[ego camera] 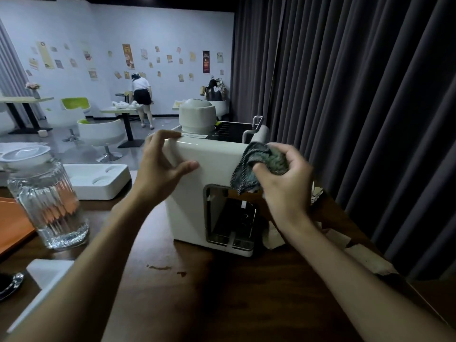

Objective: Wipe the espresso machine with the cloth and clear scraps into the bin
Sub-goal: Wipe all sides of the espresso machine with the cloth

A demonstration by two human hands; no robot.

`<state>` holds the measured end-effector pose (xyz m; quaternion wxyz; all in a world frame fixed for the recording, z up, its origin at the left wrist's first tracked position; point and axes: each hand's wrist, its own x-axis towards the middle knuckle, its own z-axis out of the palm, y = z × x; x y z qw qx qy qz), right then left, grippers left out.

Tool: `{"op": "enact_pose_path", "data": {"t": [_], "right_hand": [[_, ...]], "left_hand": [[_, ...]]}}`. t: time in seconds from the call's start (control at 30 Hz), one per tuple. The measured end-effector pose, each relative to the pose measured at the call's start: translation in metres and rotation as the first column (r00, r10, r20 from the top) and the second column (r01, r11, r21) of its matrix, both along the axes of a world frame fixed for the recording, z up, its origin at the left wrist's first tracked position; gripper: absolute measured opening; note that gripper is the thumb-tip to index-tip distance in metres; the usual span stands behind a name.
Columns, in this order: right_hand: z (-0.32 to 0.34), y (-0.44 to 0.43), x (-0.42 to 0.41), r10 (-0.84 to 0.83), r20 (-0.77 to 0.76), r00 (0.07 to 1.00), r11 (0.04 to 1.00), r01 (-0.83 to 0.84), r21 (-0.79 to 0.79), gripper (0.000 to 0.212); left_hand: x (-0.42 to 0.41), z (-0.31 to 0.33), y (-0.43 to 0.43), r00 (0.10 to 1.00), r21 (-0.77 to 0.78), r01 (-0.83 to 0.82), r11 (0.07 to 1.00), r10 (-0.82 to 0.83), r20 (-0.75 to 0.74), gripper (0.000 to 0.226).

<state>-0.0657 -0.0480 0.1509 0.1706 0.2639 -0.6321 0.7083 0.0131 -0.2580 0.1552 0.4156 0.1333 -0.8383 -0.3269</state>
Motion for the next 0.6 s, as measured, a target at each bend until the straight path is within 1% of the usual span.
{"op": "enact_pose_path", "data": {"t": [0.07,0.13,0.2,0.23,0.27,0.3,0.37,0.43,0.5,0.6], "right_hand": [[-0.005,-0.003,0.007,-0.004,-0.047,0.999,0.998,0.006,0.059,0.035],[-0.007,-0.002,0.006,0.005,-0.073,0.997,0.997,0.001,0.077,0.037],[-0.007,0.003,-0.001,0.028,-0.083,0.996,0.997,-0.021,0.075,0.039],[-0.008,0.005,-0.006,0.053,-0.087,0.995,0.996,-0.047,0.078,0.040],[-0.009,0.007,-0.013,0.084,-0.085,0.993,0.993,-0.076,0.088,0.044],[-0.009,0.009,-0.021,0.117,-0.063,0.991,0.989,-0.111,0.093,0.048],[-0.009,0.012,-0.040,0.153,0.047,0.987,0.986,-0.156,0.064,0.054],[-0.006,0.014,-0.058,0.146,0.156,0.977,0.988,-0.153,0.034,0.042],[-0.001,0.011,-0.076,0.143,0.204,0.968,0.988,-0.152,0.026,0.028],[0.010,0.006,-0.099,0.199,0.234,0.952,0.978,-0.210,0.021,0.020]], "left_hand": [[0.000,0.003,-0.009,0.999,-0.014,0.007,1.000,-0.006,0.044,0.061],[0.002,0.004,-0.004,0.998,-0.059,-0.035,0.998,0.038,0.053,0.059],[0.005,0.004,0.014,0.991,-0.112,-0.136,0.984,0.134,-0.028,0.052],[0.006,0.004,0.027,0.984,-0.088,-0.170,0.981,0.164,-0.073,0.046],[0.007,0.004,0.041,0.983,-0.040,-0.165,0.985,0.161,-0.093,0.042],[0.007,0.003,0.055,0.986,0.000,-0.139,0.990,0.139,-0.090,0.042],[0.005,0.000,0.079,0.992,0.023,-0.114,0.993,0.115,-0.054,0.053],[0.001,-0.005,0.097,0.995,0.052,-0.089,0.995,0.092,-0.048,0.070],[-0.005,-0.011,0.110,0.996,0.092,-0.085,0.992,0.088,-0.026,0.087],[-0.017,-0.019,0.123,0.993,0.099,-0.121,0.988,0.121,0.009,0.101]]}}
